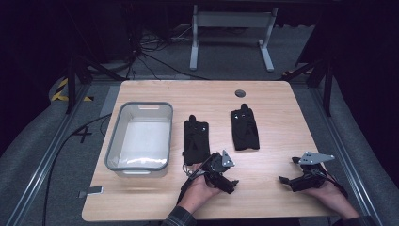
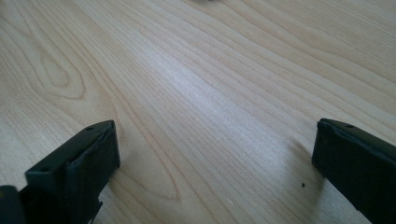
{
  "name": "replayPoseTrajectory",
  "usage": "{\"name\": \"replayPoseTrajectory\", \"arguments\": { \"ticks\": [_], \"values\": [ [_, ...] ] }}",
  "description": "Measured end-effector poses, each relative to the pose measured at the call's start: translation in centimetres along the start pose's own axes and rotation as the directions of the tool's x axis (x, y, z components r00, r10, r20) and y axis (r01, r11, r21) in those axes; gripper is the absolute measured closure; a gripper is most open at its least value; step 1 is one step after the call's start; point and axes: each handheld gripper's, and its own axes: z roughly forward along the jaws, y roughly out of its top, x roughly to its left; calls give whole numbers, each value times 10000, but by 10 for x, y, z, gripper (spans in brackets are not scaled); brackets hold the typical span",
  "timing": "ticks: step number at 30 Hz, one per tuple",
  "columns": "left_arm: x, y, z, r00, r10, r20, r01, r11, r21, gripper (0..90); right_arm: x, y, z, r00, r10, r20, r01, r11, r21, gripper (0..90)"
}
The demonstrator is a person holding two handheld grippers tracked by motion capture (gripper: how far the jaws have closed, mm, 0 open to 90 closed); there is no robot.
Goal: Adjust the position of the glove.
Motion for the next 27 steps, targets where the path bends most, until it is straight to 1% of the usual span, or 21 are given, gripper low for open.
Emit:
{"name": "replayPoseTrajectory", "arguments": {
  "ticks": [2, 3, 4, 6, 7, 8, 10, 11, 12, 13, 14, 16, 18, 19, 20, 23, 25, 26, 27],
  "values": [
    [-1, 0, 0, 10000, -5, 9, 5, 10000, -4, 0, 0, 1, 0, 10000, -2, -8, 2, 10000, 32, 17],
    [-1, 0, 0, 10000, -3, 25, 3, 10000, 4, 0, 0, 1, 0, 10000, -37, -77, 38, 9999, 105, 38],
    [-1, 0, 0, 10000, 34, 57, -34, 10000, 19, 0, 0, 3, -1, 9999, -99, -135, 100, 9999, 122, 82],
    [-2, 0, 0, 10000, 39, 76, -40, 10000, 44, 0, 0, 5, -3, 9997, -218, -137, 219, 9997, 75, 199],
    [-1, 0, 0, 9999, 92, 85, -92, 10000, 7, 0, 0, 8, -4, 9994, -349, -26, 349, 9994, -7, 227],
    [-1, 1, 1, 9999, 118, 105, -118, 9999, -7, 0, 0, 10, -4, 9990, -439, 27, 439, 9990, -23, 295],
    [-1, 1, 1, 9998, 141, 122, -141, 9999, -7, 0, 0, 14, -5, 9988, -479, -83, 477, 9987, -161, 405],
    [-1, 1, 1, 9998, 141, 122, -141, 9999, -7, 0, 0, 14, -5, 9988, -479, -83, 477, 9987, -161, 405],
    [-1, 1, 1, 9998, 155, 131, -155, 9999, -6, 0, 0, 16, -5, 9983, -572, -123, 569, 9981, -216, 462],
    [-1, 1, 1, 9998, 156, 134, -156, 9999, -6, 0, -1, 20, -4, 9976, -645, -251, 639, 9977, -231, 551],
    [-1, 1, 1, 9998, 156, 134, -156, 9999, -6, 0, -1, 24, -3, 9965, -756, -347, 746, 9968, -292, 660],
    [-1, 1, 1, 9998, 157, 133, -157, 9999, -5, 0, -2, 30, -1, 9958, -768, -493, 752, 9966, -336, 767],
    [-1, 1, 1, 9998, 163, 150, -163, 9999, -10, 0, -4, 35, 2, 9959, -651, -629, 631, 9974, -340, 856],
    [-1, 1, 1, 9997, 162, 173, -162, 9999, -5, 0, -5, 39, 4, 9961, -613, -633, 592, 9977, -340, 884],
    [-1, 1, 1, 9997, 181, 184, -181, 9998, 8, 0, -6, 41, 5, 9961, -589, -660, 571, 9979, -289, 894],
    [-1, 1, 1, 9996, 190, 185, -190, 9998, 13, 0, -9, 49, 11, 9949, -509, -870, 482, 9983, -331, 897],
    [-1, 1, 1, 9996, 189, 186, -190, 9998, 10, 0, -11, 55, 16, 9941, -587, -909, 553, 9977, -403, 897],
    [-1, 1, 1, 9996, 189, 186, -190, 9998, 10, 0, -11, 55, 16, 9941, -587, -909, 553, 9977, -403, 897],
    [-1, 1, 1, 9997, 181, 179, -181, 9998, 6, 0, -12, 62, 19, 9929, -655, -990, 609, 9970, -486, 898]
  ]
}}
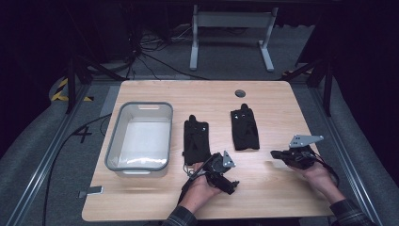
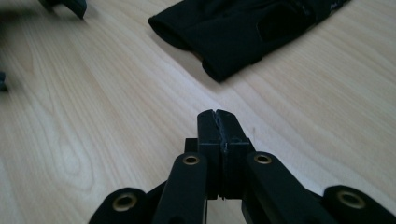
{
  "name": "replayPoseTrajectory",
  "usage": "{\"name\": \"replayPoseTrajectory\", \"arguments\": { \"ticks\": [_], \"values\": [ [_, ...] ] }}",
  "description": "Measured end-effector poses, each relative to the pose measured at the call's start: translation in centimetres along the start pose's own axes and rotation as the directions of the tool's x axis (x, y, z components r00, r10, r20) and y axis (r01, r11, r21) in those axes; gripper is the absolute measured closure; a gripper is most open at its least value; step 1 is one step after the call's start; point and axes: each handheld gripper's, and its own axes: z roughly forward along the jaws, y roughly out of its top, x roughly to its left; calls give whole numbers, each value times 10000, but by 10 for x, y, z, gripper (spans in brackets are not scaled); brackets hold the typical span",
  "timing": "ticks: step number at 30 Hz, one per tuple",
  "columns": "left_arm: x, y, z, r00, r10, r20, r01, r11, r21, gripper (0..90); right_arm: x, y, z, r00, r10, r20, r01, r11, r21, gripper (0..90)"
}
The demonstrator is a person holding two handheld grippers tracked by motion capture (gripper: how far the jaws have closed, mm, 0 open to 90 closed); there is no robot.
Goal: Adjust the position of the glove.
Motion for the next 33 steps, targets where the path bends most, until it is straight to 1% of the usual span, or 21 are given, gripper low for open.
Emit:
{"name": "replayPoseTrajectory", "arguments": {
  "ticks": [3, 5, 8, 12, 13, 15, 16, 17, 19, 20, 22, 23, 24, 27, 28, 31, 33],
  "values": [
    [0, 0, 0, 10000, 2, 6, -2, 10000, 4, 0, -1, 7, 3, 9999, -115, 2, 115, 9999, -85, 898],
    [0, 0, 0, 10000, 1, 4, -1, 10000, 0, 0, -2, 13, 7, 9997, -218, -52, 217, 9996, -153, 898],
    [0, 0, 0, 10000, 4, 9, -4, 10000, 4, 0, -2, 21, 13, 9996, -234, -170, 229, 9993, -308, 898],
    [0, 0, 0, 10000, 3, 7, -3, 10000, 2, 0, -2, 33, 23, 9987, -459, -236, 450, 9983, -370, 898],
    [0, 0, 0, 10000, 3, 9, -3, 10000, 2, 0, -2, 36, 26, 9985, -465, -277, 452, 9979, -466, 898],
    [0, 0, 0, 10000, -3, 26, 3, 10000, 12, 0, -2, 40, 31, 9980, -590, -222, 581, 9975, -409, 898],
    [0, 0, 0, 10000, -3, 26, 3, 10000, 12, 0, -2, 40, 31, 9980, -590, -222, 581, 9975, -409, 898],
    [0, 0, 0, 10000, 5, 31, -5, 10000, 13, 0, -3, 42, 36, 9981, -582, -215, 573, 9976, -400, 899],
    [0, 0, 0, 10000, 4, 33, -4, 10000, 14, 0, -4, 44, 41, 9979, -626, -159, 621, 9975, -326, 899],
    [0, 0, 0, 10000, 4, 33, -4, 10000, 14, 0, -4, 44, 41, 9979, -626, -159, 621, 9975, -326, 899],
    [0, 0, 0, 10000, 5, 32, -5, 10000, 15, 0, -8, 45, 51, 9979, -612, -198, 609, 9981, -134, 899],
    [0, 0, 0, 10000, 4, 29, -4, 10000, 15, 0, -8, 45, 51, 9979, -612, -198, 609, 9981, -134, 898],
    [0, 0, 0, 10000, 7, 32, -7, 10000, 17, 0, -10, 44, 58, 9981, -582, -209, 583, 9983, 24, 898],
    [1, 1, 1, 10000, -20, -10, 20, 10000, -8, 0, -10, 40, 66, 9979, -639, -144, 645, 9971, 414, 899],
    [0, 1, 1, 10000, -11, 2, 11, 10000, 16, 0, -10, 39, 68, 9975, -702, -91, 705, 9966, 426, 900],
    [0, 0, 1, 10000, 2, -6, -2, 10000, -8, 0, -11, 39, 67, 9973, -725, -131, 731, 9959, 526, 900],
    [0, 0, 0, 10000, 6, -21, -6, 10000, 1, 1, -10, 38, 66, 9976, -685, -135, 691, 9961, 552, 900]
  ]
}}
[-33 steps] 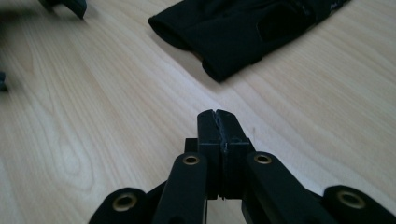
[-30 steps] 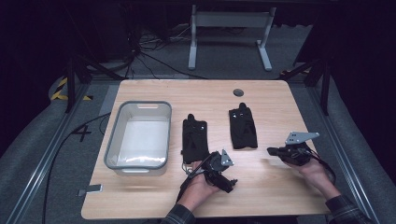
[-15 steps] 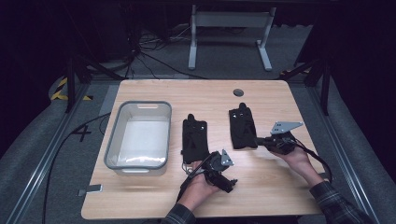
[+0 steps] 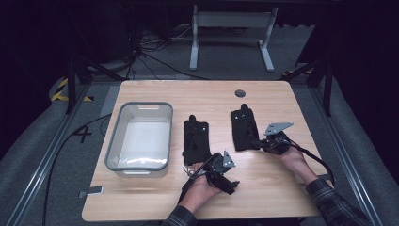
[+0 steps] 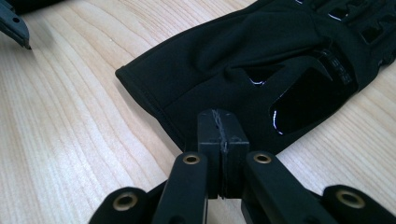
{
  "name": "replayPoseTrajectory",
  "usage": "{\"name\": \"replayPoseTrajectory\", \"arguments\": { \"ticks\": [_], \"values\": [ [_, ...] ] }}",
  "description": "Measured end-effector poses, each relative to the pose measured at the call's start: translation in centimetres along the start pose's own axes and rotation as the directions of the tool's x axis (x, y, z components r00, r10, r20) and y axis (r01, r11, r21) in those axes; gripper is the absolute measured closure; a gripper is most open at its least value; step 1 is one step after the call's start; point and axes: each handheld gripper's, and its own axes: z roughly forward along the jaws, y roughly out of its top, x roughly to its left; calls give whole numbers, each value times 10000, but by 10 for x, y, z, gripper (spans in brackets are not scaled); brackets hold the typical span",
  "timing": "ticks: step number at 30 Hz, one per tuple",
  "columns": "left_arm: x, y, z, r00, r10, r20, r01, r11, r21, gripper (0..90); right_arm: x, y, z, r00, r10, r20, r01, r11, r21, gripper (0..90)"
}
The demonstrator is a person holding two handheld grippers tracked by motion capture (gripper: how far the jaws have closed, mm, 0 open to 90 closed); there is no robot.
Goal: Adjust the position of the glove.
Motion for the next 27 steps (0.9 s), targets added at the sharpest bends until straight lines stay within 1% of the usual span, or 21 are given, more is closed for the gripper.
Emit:
{"name": "replayPoseTrajectory", "arguments": {
  "ticks": [10, 15, 18, 24, 27],
  "values": [
    [0, 0, 0, 10000, -27, 8, 27, 10000, 11, 1, 2, -6, -6, 9999, 48, -131, -48, 10000, 12, 900],
    [0, 0, 0, 10000, -19, 4, 19, 10000, -22, 0, 5, -12, -13, 9999, 51, -146, -50, 9999, 88, 900],
    [0, 0, 0, 10000, -34, 3, 34, 10000, -12, 1, 8, -18, -19, 9995, 151, -278, -147, 9998, 139, 900],
    [0, 0, 0, 10000, -5, 6, 5, 10000, -15, 0, 12, -24, -26, 9993, 194, -324, -188, 9996, 197, 900],
    [0, 0, 0, 10000, -11, 4, 11, 10000, -18, 0, 16, -30, -33, 9990, 235, -373, -226, 9994, 250, 900]
  ]
}}
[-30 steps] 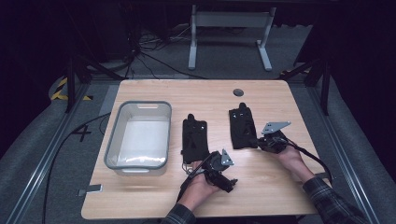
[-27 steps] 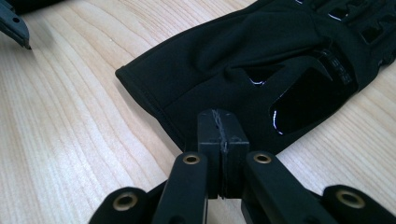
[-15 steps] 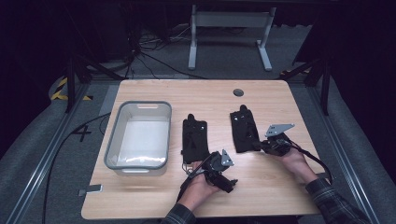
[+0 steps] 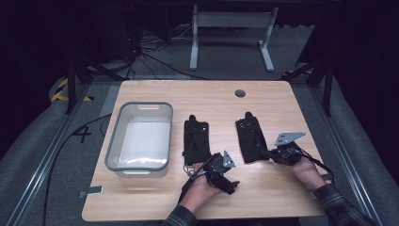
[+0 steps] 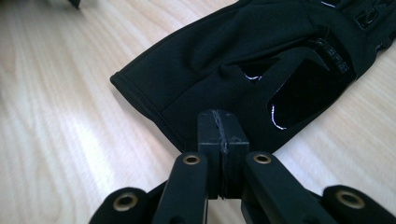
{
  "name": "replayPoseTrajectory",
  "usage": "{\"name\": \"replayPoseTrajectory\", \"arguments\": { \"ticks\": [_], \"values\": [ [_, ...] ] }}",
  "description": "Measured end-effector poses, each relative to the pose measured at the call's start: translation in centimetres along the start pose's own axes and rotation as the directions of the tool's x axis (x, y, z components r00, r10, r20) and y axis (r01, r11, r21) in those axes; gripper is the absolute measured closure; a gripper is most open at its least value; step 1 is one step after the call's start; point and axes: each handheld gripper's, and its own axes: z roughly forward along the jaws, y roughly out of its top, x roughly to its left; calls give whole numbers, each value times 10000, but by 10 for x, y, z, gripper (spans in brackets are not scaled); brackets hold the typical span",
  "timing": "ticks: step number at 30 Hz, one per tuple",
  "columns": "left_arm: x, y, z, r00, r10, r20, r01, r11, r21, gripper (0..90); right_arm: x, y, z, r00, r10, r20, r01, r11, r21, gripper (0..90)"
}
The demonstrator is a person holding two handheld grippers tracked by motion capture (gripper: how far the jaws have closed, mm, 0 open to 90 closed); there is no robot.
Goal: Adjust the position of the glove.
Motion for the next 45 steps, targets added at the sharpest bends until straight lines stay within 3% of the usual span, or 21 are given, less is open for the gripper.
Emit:
{"name": "replayPoseTrajectory", "arguments": {
  "ticks": [10, 14, 21, 25, 29, 33, 38, 40, 45],
  "values": [
    [0, 0, 0, 10000, -10, -4, 10, 10000, 13, 0, 13, -15, -17, 10000, -64, -35, 65, 9997, 225, 900],
    [0, 0, 0, 10000, -4, -14, 4, 10000, 32, 1, 27, -23, -25, 9996, -228, -150, 233, 9992, 334, 900],
    [0, 0, -1, 10000, -4, -13, 4, 10000, 52, 1, 38, -28, -33, 9989, -391, -266, 399, 9987, 318, 900],
    [0, 0, -1, 10000, 1, -15, -1, 10000, 55, 1, 27, -19, -37, 9997, -173, -149, 169, 9996, -244, 900],
    [0, 0, 0, 10000, -20, -17, 20, 10000, 23, 1, 2, -2, -32, 9996, 23, 275, -5, 9980, -638, 900],
    [0, 0, 0, 10000, -17, -13, 17, 10000, 39, 1, -13, 7, -19, 9988, 53, 493, -27, 9986, -523, 900],
    [0, 0, 0, 10000, -17, -14, 17, 10000, 45, 1, -20, 5, -6, 9988, 73, 489, -68, 9999, -94, 900],
    [0, 0, 0, 10000, -16, -16, 16, 10000, 43, 1, -19, 1, -4, 9990, -39, 456, 30, 9998, 180, 900],
    [-1, 0, -1, 10000, 0, -11, 0, 10000, 46, 1, -10, -5, -9, 9995, -119, 279, 112, 9997, 221, 900]
  ]
}}
